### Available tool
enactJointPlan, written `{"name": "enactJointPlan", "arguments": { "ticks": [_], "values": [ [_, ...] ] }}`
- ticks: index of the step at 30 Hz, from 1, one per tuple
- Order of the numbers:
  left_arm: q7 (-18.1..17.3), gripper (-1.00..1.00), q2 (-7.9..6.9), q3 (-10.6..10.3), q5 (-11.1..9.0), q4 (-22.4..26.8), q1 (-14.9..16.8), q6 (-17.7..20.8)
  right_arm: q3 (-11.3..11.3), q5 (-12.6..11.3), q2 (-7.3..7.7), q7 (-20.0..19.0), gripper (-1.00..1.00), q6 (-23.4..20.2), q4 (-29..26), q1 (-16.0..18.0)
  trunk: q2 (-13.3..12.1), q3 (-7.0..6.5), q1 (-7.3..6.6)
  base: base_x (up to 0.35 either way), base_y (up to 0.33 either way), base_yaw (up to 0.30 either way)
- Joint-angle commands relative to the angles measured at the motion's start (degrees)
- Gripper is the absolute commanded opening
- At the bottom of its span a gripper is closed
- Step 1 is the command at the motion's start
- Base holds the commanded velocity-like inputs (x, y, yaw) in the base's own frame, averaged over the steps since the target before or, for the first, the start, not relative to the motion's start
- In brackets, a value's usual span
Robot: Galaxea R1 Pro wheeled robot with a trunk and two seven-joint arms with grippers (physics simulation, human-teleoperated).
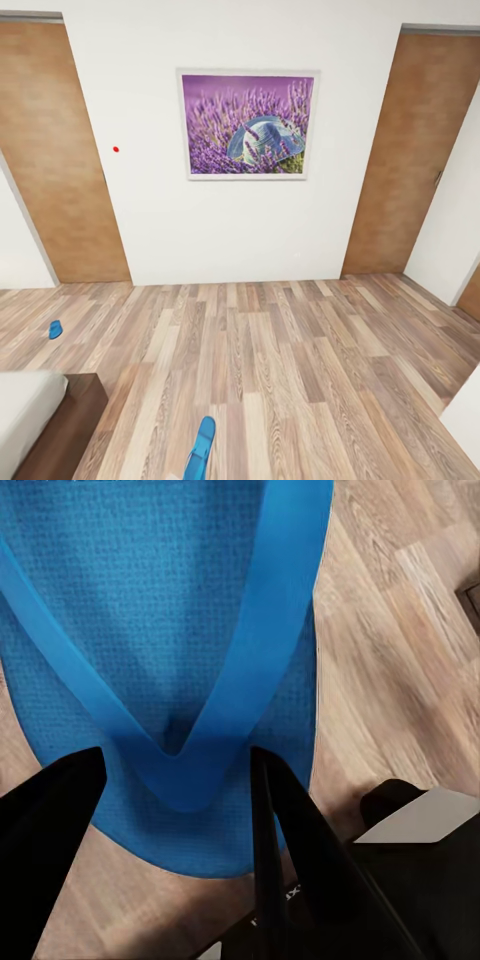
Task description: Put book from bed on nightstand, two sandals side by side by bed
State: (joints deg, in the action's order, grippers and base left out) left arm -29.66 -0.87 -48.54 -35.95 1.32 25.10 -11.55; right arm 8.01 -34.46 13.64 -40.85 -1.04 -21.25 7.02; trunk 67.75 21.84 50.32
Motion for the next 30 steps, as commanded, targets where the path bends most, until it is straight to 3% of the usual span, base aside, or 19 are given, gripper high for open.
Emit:
{"name": "enactJointPlan", "arguments": {
  "ticks": [1,17,30],
  "values": [
    [-0.1,-1.00,-0.01,-0.4,-0.4,0.0,0.0,-0.2,0.1,-0.3,-0.01,-0.3,1.00,-0.1,0.1,0.0,0.0,0.06,0.03,0.305,0.000,0.001],
    [-0.1,-1.00,0.05,-0.4,-0.4,0.0,0.0,-0.2,0.1,-0.3,0.31,-0.3,1.00,-0.2,0.1,0.1,0.0,0.06,0.03,0.297,0.000,0.134],
    [-0.1,-1.00,0.77,-0.4,-0.4,0.0,0.0,-0.1,0.1,-0.3,0.14,-0.3,1.00,-0.1,0.1,0.1,0.0,0.06,0.03,0.099,0.000,0.005]
  ]
}}
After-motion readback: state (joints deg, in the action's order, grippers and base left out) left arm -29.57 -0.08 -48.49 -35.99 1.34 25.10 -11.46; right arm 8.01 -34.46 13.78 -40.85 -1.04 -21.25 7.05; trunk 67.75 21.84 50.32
